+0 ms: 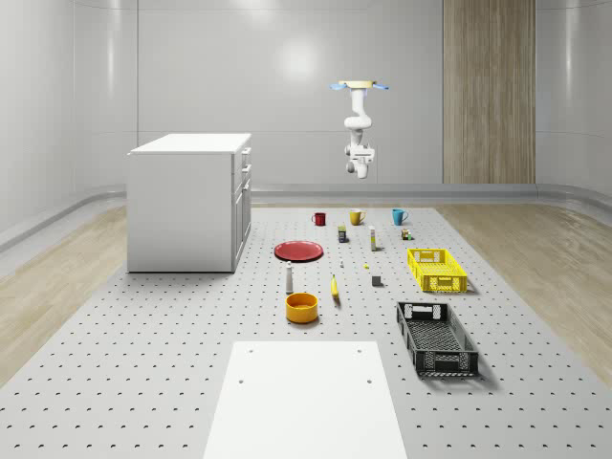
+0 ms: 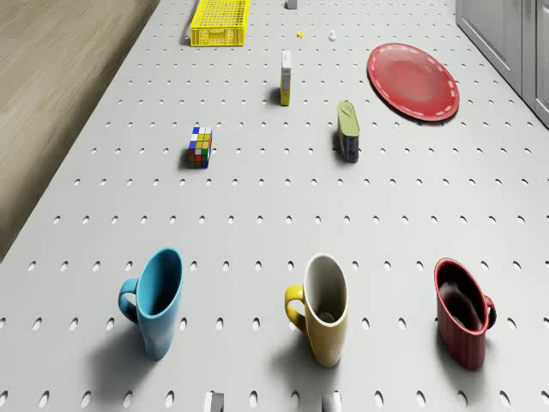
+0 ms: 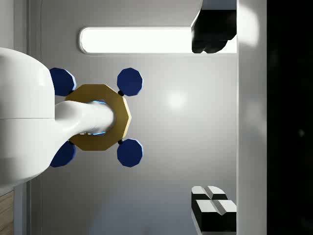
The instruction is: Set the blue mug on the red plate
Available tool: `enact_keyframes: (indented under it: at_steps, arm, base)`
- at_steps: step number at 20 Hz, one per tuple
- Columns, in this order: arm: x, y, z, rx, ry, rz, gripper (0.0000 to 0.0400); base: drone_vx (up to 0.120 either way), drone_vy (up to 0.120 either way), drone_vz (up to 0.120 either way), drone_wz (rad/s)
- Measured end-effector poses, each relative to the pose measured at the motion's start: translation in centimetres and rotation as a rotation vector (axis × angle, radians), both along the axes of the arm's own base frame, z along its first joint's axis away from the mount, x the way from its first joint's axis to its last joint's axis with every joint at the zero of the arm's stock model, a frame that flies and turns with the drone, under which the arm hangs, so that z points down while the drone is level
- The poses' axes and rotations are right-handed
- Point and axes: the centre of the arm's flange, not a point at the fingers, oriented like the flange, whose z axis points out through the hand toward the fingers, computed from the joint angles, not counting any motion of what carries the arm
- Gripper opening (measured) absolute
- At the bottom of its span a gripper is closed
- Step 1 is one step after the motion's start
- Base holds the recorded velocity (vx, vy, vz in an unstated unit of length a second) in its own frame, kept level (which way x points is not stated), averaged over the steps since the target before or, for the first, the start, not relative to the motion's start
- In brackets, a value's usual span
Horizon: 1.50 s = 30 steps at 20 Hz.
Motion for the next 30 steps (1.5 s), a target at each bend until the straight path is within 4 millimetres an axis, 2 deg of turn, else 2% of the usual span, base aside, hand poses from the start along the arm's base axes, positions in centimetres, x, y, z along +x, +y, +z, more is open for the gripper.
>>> enact_keyframes:
  at_steps: [8, 13, 19, 30]
  arm:
    - [-0.3, 0.0, 5.6, 0.000, -0.006, 0.000, 0.0400]
    - [-0.1, 0.0, 7.8, 0.000, -0.010, 0.000, 0.0400]
    - [0.0, 0.0, 8.9, 0.000, -0.015, 0.000, 0.0400]
    - [-0.1, 0.0, 9.3, -0.001, -0.023, 0.000, 0.0400]
  base:
    - [0.000, 0.000, 0.000, 0.000]
    - [0.000, 0.000, 0.000, 0.000]
    - [0.000, 0.000, 0.000, 0.000]
    - [0.000, 0.000, 0.000, 0.000]
